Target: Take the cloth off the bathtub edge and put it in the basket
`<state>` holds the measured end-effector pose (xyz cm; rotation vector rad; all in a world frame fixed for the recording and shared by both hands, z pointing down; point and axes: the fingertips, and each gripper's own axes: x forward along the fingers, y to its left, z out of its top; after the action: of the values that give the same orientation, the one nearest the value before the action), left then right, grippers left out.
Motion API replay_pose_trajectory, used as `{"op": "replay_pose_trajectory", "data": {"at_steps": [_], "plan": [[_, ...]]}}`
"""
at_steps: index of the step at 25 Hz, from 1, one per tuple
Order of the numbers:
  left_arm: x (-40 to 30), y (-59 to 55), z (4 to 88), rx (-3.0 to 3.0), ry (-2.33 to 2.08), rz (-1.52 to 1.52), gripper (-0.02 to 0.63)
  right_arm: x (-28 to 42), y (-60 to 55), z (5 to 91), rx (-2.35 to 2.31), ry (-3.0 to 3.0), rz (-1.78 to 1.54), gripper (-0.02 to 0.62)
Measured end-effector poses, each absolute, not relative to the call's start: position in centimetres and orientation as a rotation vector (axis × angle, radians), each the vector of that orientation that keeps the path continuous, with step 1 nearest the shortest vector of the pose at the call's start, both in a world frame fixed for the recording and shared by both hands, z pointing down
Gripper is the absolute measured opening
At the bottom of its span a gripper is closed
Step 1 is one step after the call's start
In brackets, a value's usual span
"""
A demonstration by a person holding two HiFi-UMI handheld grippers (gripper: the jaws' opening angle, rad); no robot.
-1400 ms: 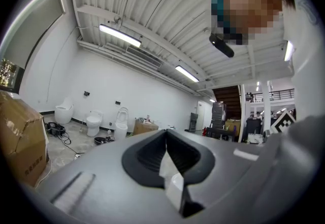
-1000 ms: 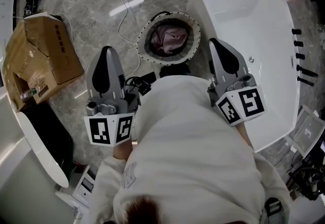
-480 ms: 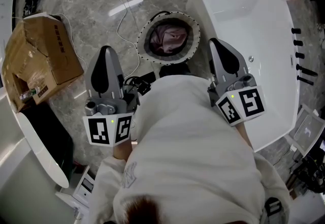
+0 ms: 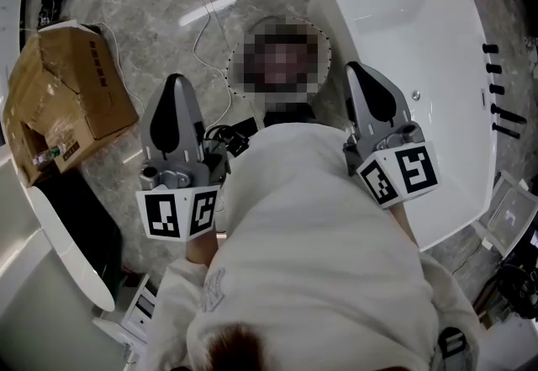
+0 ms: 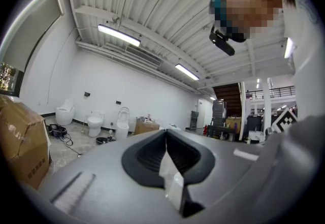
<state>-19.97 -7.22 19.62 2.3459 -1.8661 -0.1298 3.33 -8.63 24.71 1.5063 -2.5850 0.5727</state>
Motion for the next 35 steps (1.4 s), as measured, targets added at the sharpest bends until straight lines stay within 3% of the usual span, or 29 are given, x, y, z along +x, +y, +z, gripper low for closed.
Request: {"op": "replay_pose_trajectory", "data": {"at_steps": [35], "plan": [[-17.9,-7.3,18.6,2.427,-1.805,-0.124,0.049,4.2,-8.3,24.8,1.506,-2.576,0.564,-0.001]]}}
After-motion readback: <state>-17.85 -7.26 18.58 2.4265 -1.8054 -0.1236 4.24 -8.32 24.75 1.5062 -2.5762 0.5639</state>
